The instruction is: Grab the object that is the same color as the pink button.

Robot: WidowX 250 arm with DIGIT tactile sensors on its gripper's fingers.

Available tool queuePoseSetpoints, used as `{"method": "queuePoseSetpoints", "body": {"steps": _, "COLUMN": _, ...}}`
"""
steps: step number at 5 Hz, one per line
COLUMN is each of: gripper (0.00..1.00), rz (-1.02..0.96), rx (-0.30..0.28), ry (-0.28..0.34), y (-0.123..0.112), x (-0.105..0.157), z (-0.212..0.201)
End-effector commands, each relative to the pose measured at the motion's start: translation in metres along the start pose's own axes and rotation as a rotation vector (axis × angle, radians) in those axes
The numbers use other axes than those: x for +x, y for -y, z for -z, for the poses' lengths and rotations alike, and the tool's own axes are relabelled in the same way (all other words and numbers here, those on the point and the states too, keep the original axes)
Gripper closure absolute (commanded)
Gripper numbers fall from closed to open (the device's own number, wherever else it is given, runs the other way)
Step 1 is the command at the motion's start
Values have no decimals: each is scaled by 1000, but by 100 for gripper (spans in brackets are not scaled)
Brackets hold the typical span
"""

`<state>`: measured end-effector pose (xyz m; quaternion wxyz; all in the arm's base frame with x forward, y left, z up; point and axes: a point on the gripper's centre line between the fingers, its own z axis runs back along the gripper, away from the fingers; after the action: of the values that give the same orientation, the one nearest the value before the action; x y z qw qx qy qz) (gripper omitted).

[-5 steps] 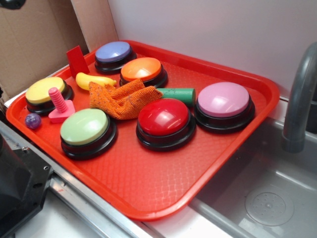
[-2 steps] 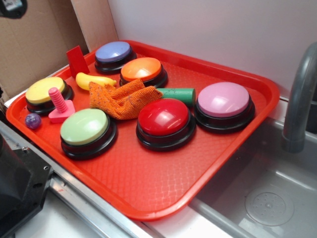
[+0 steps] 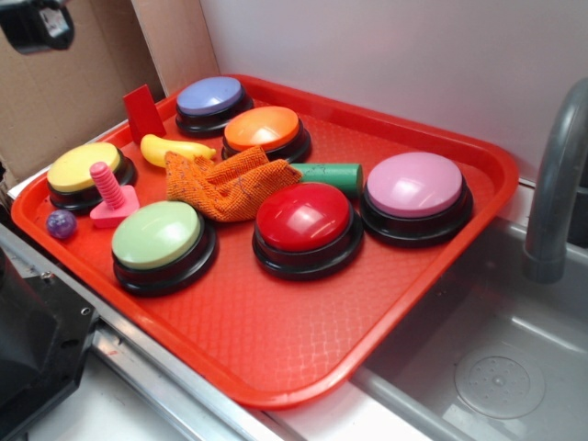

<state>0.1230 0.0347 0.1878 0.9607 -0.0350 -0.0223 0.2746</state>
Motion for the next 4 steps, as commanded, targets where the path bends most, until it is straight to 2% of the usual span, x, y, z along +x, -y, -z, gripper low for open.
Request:
{"method": "queuePoseSetpoints", "body": {"steps": 1, "gripper": 0, "rz": -371, "rx": 48, "ry": 117, "y": -35, "x": 20, "z": 40}}
{"method": "queuePoseSetpoints", "body": {"steps": 3, "gripper": 0, "rz": -542, "rx": 103, "ry": 197, "y": -53, "x": 45, "z": 78}}
{"method": "queuePoseSetpoints", "body": {"steps": 4, "gripper": 0, "rz": -532, "rx": 127, "ry": 185, "y": -53, "x": 56, "z": 97}}
